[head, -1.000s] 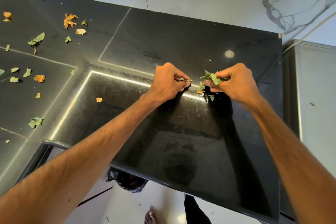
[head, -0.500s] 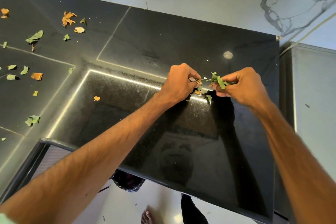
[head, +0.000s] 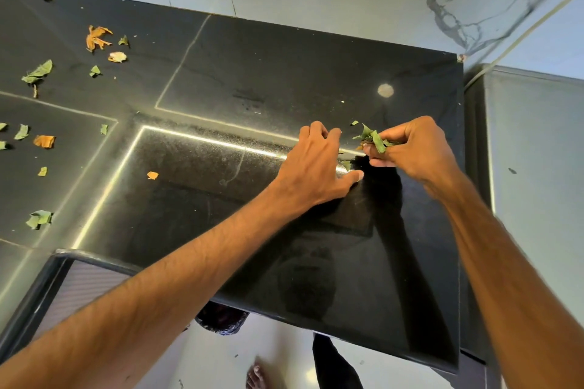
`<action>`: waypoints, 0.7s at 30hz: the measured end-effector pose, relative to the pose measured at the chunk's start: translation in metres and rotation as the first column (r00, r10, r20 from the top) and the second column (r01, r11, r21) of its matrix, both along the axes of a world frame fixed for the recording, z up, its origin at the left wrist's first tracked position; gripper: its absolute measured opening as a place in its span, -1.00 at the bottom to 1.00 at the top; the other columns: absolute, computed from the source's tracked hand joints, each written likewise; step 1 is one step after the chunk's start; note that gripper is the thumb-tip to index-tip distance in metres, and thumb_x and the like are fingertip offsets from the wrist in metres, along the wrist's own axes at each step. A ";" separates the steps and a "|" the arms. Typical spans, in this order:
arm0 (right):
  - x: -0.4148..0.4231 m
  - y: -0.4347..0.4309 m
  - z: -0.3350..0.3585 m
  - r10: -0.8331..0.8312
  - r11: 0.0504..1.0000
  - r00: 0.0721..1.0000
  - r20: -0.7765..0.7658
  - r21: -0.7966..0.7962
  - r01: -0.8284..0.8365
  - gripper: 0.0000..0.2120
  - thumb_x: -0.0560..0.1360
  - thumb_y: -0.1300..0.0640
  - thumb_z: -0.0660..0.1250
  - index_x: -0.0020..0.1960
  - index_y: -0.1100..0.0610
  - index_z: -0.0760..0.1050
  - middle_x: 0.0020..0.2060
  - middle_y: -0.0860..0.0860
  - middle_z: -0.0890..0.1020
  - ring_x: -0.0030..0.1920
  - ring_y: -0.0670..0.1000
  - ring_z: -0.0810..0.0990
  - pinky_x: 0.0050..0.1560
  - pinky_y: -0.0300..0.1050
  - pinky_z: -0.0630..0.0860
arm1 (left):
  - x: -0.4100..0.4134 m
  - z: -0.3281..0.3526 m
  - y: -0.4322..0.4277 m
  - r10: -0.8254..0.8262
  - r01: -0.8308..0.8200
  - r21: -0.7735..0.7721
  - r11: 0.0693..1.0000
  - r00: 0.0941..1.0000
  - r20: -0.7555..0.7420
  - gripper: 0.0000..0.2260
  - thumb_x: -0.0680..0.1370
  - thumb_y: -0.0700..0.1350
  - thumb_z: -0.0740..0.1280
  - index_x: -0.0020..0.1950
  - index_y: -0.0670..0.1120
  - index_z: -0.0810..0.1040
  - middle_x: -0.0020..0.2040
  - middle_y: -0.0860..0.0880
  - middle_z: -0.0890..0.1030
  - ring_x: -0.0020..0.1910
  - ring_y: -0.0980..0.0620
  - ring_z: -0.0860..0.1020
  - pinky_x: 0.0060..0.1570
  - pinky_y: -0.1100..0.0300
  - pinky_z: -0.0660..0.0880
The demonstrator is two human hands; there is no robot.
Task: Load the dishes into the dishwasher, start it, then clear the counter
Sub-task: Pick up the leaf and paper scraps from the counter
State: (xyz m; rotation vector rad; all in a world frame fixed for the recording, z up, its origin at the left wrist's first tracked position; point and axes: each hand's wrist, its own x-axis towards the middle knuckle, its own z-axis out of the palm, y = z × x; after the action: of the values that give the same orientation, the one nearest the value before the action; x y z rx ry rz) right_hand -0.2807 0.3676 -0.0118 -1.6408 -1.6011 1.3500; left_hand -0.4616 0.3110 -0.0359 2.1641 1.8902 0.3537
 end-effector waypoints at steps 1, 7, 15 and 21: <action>0.001 0.000 0.000 -0.001 1.000 1.000 0.002 -0.001 0.001 -0.79 0.36 0.23 0.58 -0.01 0.10 0.73 -0.16 0.01 0.75 -0.11 -0.04 0.74 -0.05 -0.10 0.68 | 0.003 -0.003 0.001 0.016 -0.016 0.022 1.000 1.000 -0.015 -0.40 0.46 0.31 0.38 0.26 -0.14 0.47 0.14 -0.11 0.42 0.08 -0.05 0.39 0.06 0.12 0.46; -0.001 -0.003 0.003 -0.014 1.000 1.000 0.016 -0.003 0.014 -0.78 0.37 0.24 0.58 0.01 0.10 0.72 -0.14 0.01 0.74 -0.10 -0.04 0.74 -0.07 -0.12 0.69 | 0.006 -0.007 0.004 0.079 -0.084 0.084 0.993 0.995 0.057 -0.62 0.54 0.15 0.39 0.19 -0.10 0.59 0.07 -0.07 0.44 0.05 -0.02 0.41 0.01 0.10 0.55; -0.012 -0.011 -0.001 -0.042 0.999 0.998 0.043 -0.014 0.043 -0.79 0.36 0.22 0.60 -0.02 0.08 0.74 -0.19 0.00 0.74 -0.15 -0.06 0.74 -0.11 -0.13 0.69 | 0.006 -0.014 0.004 0.091 -0.092 0.109 0.990 0.996 0.015 -0.96 0.52 -0.20 0.49 -0.11 -0.15 0.67 -0.18 -0.05 0.51 -0.22 0.03 0.45 -0.31 0.12 0.55; -0.014 -0.014 0.002 -0.069 0.997 0.996 0.047 -0.015 0.070 -0.79 0.36 0.21 0.60 -0.02 0.07 0.74 -0.19 -0.01 0.74 -0.15 -0.04 0.74 -0.10 -0.13 0.69 | 0.006 -0.009 0.003 0.015 -0.010 0.154 0.988 0.999 -0.032 -0.88 0.55 -0.33 0.38 -0.17 -0.21 0.63 -0.26 -0.08 0.50 -0.32 0.04 0.40 -0.34 0.16 0.47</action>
State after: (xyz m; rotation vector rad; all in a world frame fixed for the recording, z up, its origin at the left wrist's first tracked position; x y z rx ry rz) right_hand -0.2943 0.3537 -0.0100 -1.7333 -1.5480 1.3018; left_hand -0.4559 0.3141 -0.0452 2.2695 1.9539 0.4838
